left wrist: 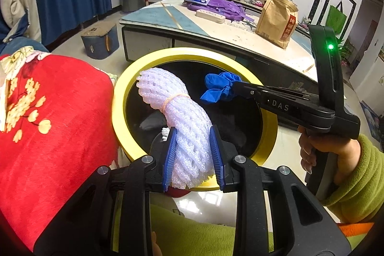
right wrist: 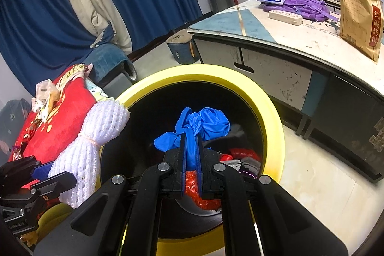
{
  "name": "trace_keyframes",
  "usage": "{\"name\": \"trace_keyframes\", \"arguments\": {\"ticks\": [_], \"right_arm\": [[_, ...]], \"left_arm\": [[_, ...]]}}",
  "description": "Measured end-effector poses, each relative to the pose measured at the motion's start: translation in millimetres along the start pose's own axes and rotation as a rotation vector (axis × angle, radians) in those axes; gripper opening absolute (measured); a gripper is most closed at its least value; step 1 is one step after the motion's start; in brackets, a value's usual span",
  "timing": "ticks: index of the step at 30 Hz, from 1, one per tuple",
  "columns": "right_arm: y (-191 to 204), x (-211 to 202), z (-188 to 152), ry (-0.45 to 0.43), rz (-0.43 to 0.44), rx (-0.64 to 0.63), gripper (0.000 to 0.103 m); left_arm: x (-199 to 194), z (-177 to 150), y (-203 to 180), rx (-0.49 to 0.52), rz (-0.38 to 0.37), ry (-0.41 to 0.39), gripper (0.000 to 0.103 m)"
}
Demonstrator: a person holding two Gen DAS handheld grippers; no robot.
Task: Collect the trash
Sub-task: 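Open both grippers to drop the foam net and glove into the bin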
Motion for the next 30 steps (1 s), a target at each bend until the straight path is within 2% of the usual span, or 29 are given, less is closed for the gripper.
{"name": "trace_keyframes", "arguments": {"ticks": [11, 15, 17, 18, 19, 20, 21, 22, 24, 27, 30], "right_arm": [[-8.0, 3.1, -3.0, 0.012, -0.012, 0.017, 0.007], [-9.7, 2.1, -2.3, 0.012, -0.016, 0.023, 0.007], [-9.4, 1.2, -1.5, 0.008, -0.016, 0.024, 0.010], [-9.5, 0.6, -0.7, 0.005, -0.015, 0.028, 0.018], [-9.6, -0.4, 0.4, 0.001, -0.014, 0.032, 0.025], [-9.8, -1.7, 1.8, -0.005, -0.014, 0.037, 0.036], [-10.0, -2.9, 3.0, -0.011, -0.013, 0.041, 0.038], [-10.4, -3.6, 4.1, -0.014, -0.014, 0.043, 0.040], [-11.9, -5.1, 6.4, -0.021, -0.020, 0.047, 0.048], [-12.4, -7.0, 9.4, -0.031, -0.022, 0.053, 0.053], [-10.3, -8.2, 11.4, -0.037, -0.023, 0.045, 0.059]], "left_arm": [[16.1, 2.9, -1.3, 0.003, -0.011, 0.013, 0.022], [17.5, 4.6, -1.6, 0.022, -0.004, -0.001, 0.027], [15.6, 4.2, -1.0, 0.017, -0.005, -0.008, 0.038], [14.2, 4.2, -0.3, 0.016, -0.001, -0.014, 0.052], [14.0, 5.8, 1.1, 0.011, 0.002, -0.021, 0.059], [12.8, 6.3, 2.6, 0.003, 0.002, -0.028, 0.060], [11.0, 7.7, 5.2, -0.013, 0.003, -0.033, 0.062], [9.5, 8.7, 7.6, -0.028, 0.005, -0.038, 0.069], [5.5, 9.7, 12.1, -0.056, 0.003, -0.048, 0.076], [-1.3, 12.0, 17.9, -0.077, 0.016, -0.067, 0.089], [-8.4, 14.7, 22.4, -0.091, 0.023, -0.087, 0.092]]}}
Point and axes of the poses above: each gripper's, at about its wrist camera, not at the fingertips, and x roughly the way its jaws point, y to its left, z to its top, the point moved 7 cm from there along x, roughly the way its jaws point, and after that the axes turned 12 degrees about -y, right-handed, at the moved point
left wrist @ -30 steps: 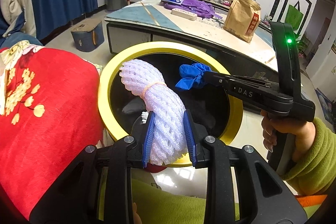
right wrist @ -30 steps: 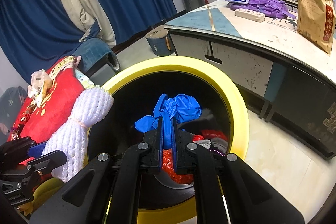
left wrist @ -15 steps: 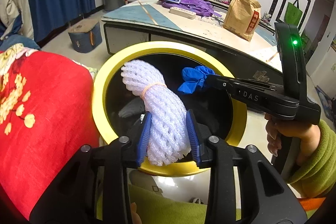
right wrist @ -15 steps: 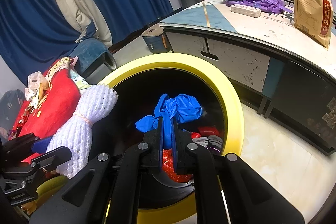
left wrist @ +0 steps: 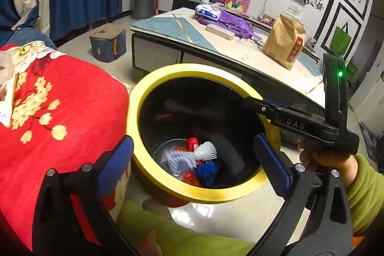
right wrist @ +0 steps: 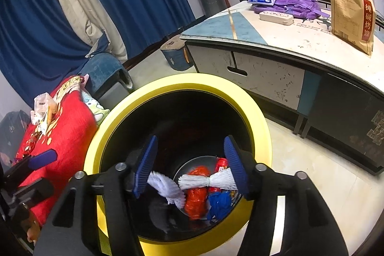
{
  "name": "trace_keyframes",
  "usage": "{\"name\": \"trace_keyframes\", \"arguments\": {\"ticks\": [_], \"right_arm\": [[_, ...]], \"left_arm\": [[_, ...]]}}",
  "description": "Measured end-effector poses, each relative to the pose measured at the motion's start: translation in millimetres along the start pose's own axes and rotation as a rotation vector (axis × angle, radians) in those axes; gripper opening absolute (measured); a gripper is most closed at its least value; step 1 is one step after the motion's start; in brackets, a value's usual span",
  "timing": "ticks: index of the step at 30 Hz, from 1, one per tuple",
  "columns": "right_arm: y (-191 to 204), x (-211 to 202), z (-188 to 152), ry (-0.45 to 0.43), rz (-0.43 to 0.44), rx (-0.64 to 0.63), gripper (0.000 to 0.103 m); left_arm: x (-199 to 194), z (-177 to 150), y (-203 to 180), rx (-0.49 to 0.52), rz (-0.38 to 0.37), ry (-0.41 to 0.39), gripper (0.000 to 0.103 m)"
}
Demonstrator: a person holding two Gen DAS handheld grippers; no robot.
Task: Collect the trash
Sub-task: 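Open both grippers to drop the foam net and glove into the bin, then move both grippers back over the bed toward the remaining wrappers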
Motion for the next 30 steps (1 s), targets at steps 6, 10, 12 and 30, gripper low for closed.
{"name": "trace_keyframes", "arguments": {"ticks": [6, 10, 12, 30], "right_arm": [[6.1, -2.9, 3.4, -0.013, 0.000, -0.019, 0.063], [10.5, -4.8, 5.7, -0.020, 0.005, -0.030, 0.064], [14.0, -6.1, 6.8, -0.025, 0.008, -0.036, 0.064], [65.2, -20.2, 15.7, -0.043, 0.083, -0.133, 0.068]], "left_arm": [[-8.2, 5.7, 4.3, -0.002, 0.028, -0.025, 0.092], [-16.9, 9.2, 7.9, 0.011, 0.054, -0.050, 0.092], [-21.8, 11.9, 11.1, 0.011, 0.073, -0.063, 0.092], [-74.5, 30.8, 44.1, -0.027, 0.195, -0.186, 0.092]]}}
Point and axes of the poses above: each gripper's, at about its wrist camera, not at the fingertips, and x roughly the way its jaws point, y to its left, z to its top, the point moved 7 cm from there along x, roughly the way its jaws point, and after that the axes turned 12 degrees about -y, right-handed, at the moved point
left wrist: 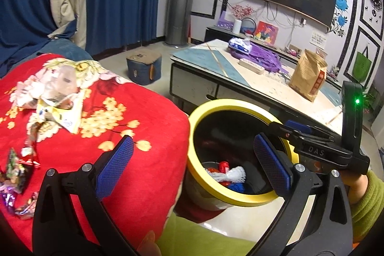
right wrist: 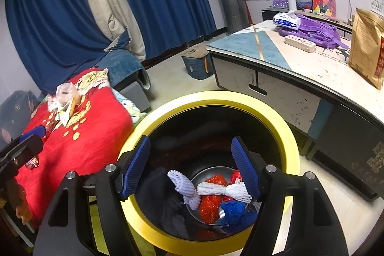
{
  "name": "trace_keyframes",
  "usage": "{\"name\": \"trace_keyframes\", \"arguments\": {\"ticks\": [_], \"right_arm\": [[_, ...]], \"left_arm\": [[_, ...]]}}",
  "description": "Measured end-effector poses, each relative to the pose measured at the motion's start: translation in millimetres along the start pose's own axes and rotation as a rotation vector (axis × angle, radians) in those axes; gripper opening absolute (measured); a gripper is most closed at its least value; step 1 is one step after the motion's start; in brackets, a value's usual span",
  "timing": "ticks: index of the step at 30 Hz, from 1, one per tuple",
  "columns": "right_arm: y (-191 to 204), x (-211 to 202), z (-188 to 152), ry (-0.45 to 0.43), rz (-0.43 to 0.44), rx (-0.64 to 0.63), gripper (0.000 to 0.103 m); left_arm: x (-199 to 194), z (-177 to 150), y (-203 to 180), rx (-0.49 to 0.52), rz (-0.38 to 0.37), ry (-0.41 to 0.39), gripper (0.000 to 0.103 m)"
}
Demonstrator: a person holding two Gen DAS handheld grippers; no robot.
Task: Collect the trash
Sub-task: 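Move both grippers back over the bed toward the remaining wrappers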
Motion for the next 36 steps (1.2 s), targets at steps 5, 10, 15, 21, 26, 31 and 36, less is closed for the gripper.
{"name": "trace_keyframes", "arguments": {"ticks": [5, 10, 15, 21, 26, 31, 36], "right_arm": [[14.0, -2.5, 2.2, 0.002, 0.021, -0.017, 0.069], [31.0, -4.9, 4.9, 0.003, 0.055, -0.044, 0.070], [52.5, -4.4, 9.3, 0.007, 0.097, -0.066, 0.072], [82.9, -4.1, 15.7, 0.006, 0.147, -0.112, 0.073], [106.0, -4.0, 19.4, 0.009, 0.185, -0.143, 0.074], [128.4, -3.9, 24.0, 0.008, 0.218, -0.176, 0.075], [151.4, -1.3, 29.4, 0.009, 0.257, -0.203, 0.075]], "left_arm": [[-10.0, 6.9, 11.3, -0.011, 0.029, -0.030, 0.092], [-20.2, 13.0, 25.1, -0.030, 0.067, -0.061, 0.092], [-31.9, 20.7, 43.1, -0.055, 0.119, -0.100, 0.092], [-46.6, 29.7, 64.2, -0.078, 0.174, -0.145, 0.092], [-59.2, 35.3, 79.5, -0.096, 0.213, -0.184, 0.092], [-69.6, 41.1, 92.6, -0.103, 0.247, -0.212, 0.092], [-79.6, 44.7, 105.8, -0.108, 0.279, -0.236, 0.092]]}}
Point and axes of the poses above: each gripper's, at about its wrist camera, not at the fingertips, and x roughly the way its jaws point, y to its left, z to its top, the point moved 7 cm from there along x, roughly the way its jaws point, and after that the axes turned 12 degrees about -y, right-handed, at the moved point
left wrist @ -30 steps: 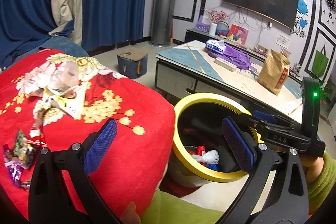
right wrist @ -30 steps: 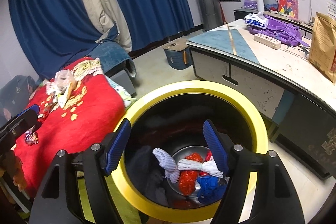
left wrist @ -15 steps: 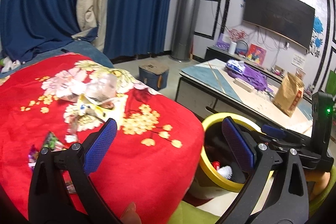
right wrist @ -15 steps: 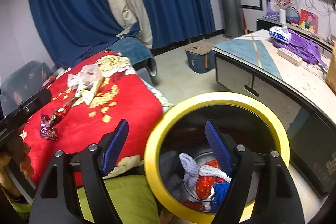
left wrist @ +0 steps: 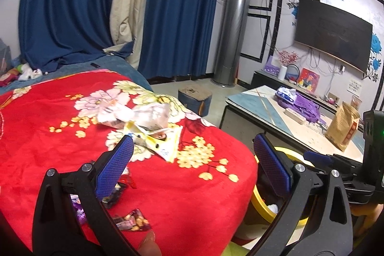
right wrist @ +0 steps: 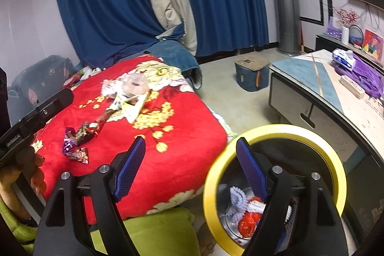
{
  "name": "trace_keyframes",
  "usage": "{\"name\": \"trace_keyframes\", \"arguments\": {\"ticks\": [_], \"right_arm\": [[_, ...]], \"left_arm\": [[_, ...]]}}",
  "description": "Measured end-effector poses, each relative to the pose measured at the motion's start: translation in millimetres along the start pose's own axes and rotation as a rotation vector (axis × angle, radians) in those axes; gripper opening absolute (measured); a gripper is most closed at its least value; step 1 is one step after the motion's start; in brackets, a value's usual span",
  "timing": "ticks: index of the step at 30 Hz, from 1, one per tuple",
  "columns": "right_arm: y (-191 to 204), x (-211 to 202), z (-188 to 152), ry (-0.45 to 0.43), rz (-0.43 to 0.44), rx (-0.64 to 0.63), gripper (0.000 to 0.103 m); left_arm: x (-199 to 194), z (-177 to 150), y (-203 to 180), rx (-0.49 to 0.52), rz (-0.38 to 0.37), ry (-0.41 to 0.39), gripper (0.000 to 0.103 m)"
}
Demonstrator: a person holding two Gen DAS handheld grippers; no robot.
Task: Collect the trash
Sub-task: 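Move both grippers back over the bed toward the remaining wrappers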
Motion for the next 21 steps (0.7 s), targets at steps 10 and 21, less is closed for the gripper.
{"name": "trace_keyframes", "arguments": {"ticks": [10, 21], "right_arm": [[45.8, 25.5, 30.4, -0.038, 0.091, -0.043, 0.076], [87.3, 58.1, 50.7, -0.047, 0.149, -0.078, 0.076]], "left_arm": [[-4.4, 11.6, 46.3, -0.053, 0.083, -0.017, 0.092], [4.7, -0.2, 92.8, -0.080, 0.106, 0.080, 0.092]]}}
Point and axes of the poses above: each gripper's, at about its wrist camera, not at the fingertips, and x roughly the way its jaws point, y to its left, z to its top, the point moved 7 cm from there along x, roughly the way its jaws point, and after that the axes turned 12 degrees about -y, right-handed, at the moved point
